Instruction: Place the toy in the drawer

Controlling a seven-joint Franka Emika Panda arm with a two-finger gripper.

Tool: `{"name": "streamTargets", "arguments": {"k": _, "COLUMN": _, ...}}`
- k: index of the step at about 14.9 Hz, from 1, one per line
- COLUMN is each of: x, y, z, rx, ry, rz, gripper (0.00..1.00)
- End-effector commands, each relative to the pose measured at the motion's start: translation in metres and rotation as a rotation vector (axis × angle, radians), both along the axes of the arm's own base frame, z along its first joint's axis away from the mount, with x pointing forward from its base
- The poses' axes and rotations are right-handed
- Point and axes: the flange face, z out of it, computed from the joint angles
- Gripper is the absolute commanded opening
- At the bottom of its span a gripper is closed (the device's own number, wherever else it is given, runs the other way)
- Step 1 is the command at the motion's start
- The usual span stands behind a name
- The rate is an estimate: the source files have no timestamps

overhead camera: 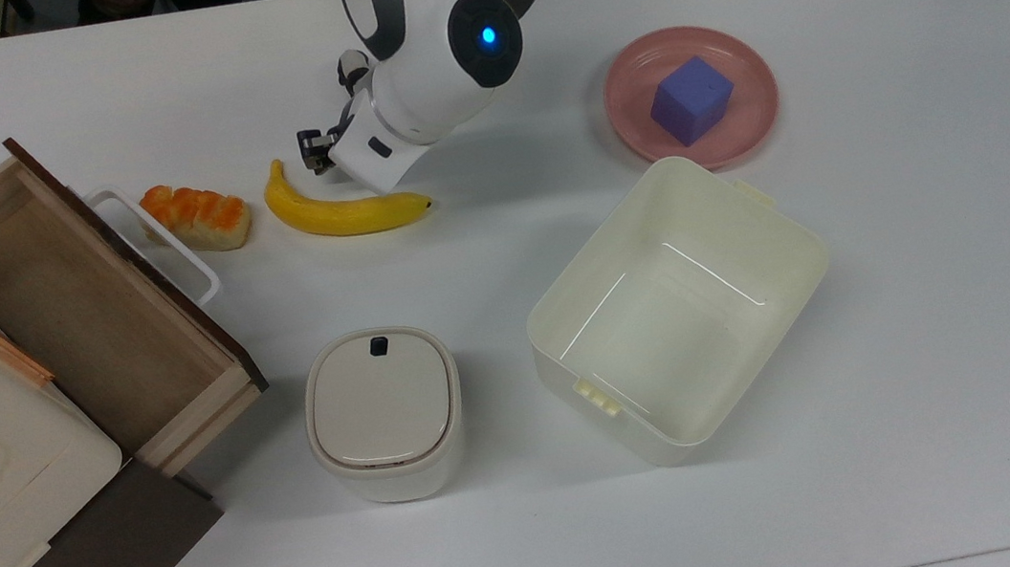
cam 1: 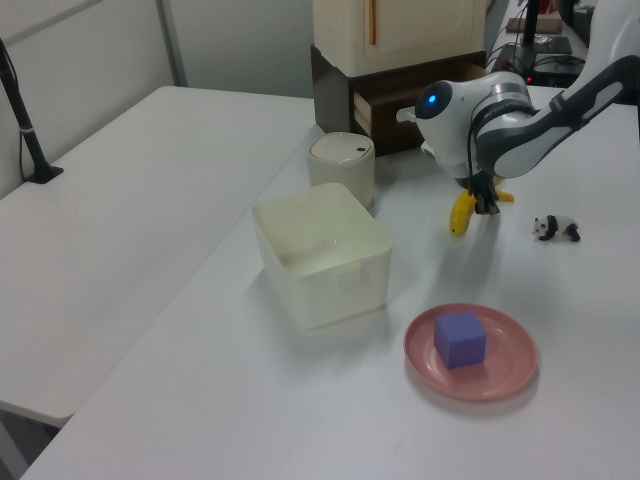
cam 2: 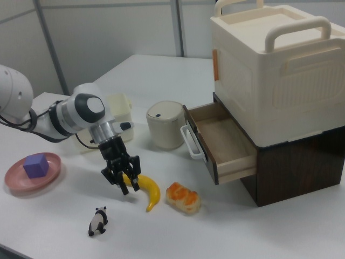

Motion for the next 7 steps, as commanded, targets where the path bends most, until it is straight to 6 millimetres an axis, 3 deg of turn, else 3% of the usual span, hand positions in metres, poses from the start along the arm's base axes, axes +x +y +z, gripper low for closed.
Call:
{"name": "streamTargets", "arguments": {"k": 1, "x": -0.017, "y": 0.022, "z": 0.027, "rx": -0.017, "ry": 0.05, "rz": 0.027, "gripper": 0.89}}
{"name": "streamTargets", "arguments": {"k": 3, "x": -0.024, "y": 0.034, "z": 0.032, "rx": -0.028, "ry": 0.074, "rz": 0.032, "gripper": 1.0}}
{"name": "streamTargets", "arguments": {"k": 7, "x": -0.043, "y": 0.067, "z": 0.029, "rx": -0.069, "ry": 0.153, "rz": 0.055, "gripper": 1.0}}
